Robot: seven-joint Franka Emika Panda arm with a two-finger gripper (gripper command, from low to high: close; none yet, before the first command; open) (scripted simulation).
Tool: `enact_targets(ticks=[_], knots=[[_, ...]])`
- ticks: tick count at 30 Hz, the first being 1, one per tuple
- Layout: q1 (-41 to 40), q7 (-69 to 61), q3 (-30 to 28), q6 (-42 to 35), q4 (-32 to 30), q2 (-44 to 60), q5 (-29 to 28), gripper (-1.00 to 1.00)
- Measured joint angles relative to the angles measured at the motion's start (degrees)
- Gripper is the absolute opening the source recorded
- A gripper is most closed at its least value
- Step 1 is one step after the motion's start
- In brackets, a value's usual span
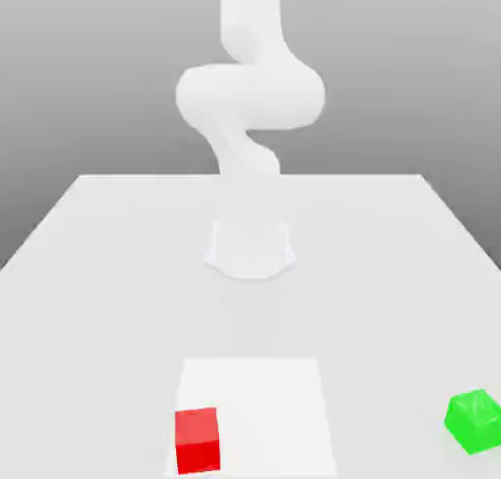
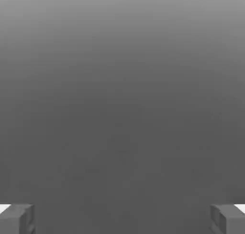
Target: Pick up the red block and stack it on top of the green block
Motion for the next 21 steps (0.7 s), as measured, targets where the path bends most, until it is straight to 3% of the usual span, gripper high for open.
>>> enact_targets(ticks=[21], knots=[[1.8, -16.0, -7.0, 16.8, -8.1, 43.9, 4.8, 0.0]])
